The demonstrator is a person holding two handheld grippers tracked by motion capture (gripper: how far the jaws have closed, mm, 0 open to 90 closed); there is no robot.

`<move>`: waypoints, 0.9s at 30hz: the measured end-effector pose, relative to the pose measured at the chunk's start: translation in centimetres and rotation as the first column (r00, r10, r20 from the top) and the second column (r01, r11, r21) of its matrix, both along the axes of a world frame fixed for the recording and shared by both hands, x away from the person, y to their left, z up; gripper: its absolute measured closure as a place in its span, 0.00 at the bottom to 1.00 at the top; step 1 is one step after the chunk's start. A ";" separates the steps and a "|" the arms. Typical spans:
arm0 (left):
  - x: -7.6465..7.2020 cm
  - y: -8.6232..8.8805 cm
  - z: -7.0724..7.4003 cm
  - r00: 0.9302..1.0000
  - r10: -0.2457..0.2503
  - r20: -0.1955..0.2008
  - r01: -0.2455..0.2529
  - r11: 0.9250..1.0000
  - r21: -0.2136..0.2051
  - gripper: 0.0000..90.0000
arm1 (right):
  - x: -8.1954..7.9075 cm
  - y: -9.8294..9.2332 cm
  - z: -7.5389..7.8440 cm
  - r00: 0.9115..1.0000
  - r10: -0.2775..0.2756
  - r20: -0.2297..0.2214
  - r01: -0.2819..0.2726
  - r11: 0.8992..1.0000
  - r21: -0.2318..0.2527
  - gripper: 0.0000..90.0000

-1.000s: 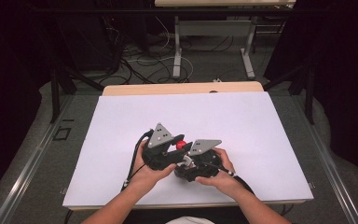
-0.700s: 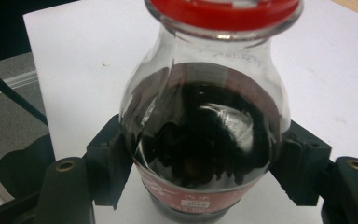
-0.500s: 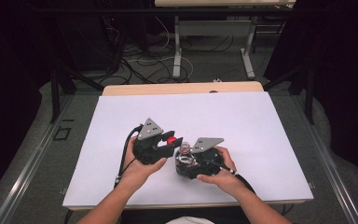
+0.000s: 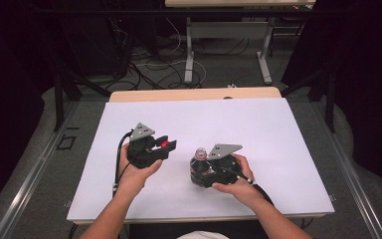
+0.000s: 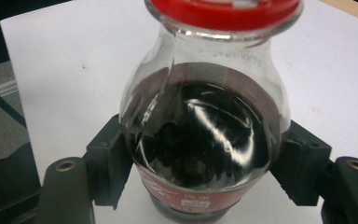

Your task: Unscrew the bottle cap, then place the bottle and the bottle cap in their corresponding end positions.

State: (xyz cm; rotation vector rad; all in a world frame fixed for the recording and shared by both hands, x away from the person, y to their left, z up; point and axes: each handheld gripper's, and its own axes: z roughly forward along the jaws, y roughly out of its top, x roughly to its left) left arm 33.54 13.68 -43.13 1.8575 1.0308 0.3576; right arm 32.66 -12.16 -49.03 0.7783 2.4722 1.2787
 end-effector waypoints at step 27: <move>1.1 3.4 -2.1 0.995 0.089 -0.043 -0.090 0.996 -0.010 0.69 | 5.8 -0.9 1.5 0.984 -0.177 0.006 0.177 0.984 -0.003 0.33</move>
